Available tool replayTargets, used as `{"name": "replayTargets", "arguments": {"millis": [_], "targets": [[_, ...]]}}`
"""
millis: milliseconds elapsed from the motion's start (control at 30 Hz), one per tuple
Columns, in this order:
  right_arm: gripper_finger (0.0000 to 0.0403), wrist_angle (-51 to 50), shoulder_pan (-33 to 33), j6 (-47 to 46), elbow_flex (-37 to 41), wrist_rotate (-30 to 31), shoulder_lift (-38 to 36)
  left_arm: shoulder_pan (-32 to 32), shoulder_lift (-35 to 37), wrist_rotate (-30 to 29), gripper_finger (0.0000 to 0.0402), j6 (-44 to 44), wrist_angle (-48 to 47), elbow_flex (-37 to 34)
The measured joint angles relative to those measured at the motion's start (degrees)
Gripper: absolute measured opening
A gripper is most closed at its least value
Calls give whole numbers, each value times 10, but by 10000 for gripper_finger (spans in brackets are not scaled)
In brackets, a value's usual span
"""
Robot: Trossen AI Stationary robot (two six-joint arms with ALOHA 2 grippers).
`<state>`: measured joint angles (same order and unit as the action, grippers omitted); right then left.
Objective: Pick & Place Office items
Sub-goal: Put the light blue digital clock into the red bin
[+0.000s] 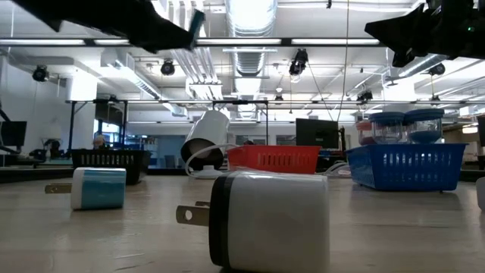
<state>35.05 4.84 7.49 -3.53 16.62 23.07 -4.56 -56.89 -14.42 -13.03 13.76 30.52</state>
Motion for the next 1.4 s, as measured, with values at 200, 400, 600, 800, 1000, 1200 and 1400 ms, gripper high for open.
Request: {"name": "replayTargets", "arguments": {"millis": [200,400,600,800,1000,1200,1400], "targets": [[8,0,0,0,0,0,0,47,-121,66,126,4,0,64],[8,0,0,0,0,0,0,76,-239,88,126,16,-1,134],[8,-1,0,2,0,0,0,94,-340,113,126,22,-23,193],[8,-1,0,2,0,0,0,107,-419,142,126,32,-38,236],[8,-1,0,2,0,0,0,112,-481,156,126,44,-63,272],[8,-1,0,2,0,0,0,113,-514,158,126,44,-70,281],[8,-1,0,2,0,0,0,119,-521,166,132,49,-78,282]]}}
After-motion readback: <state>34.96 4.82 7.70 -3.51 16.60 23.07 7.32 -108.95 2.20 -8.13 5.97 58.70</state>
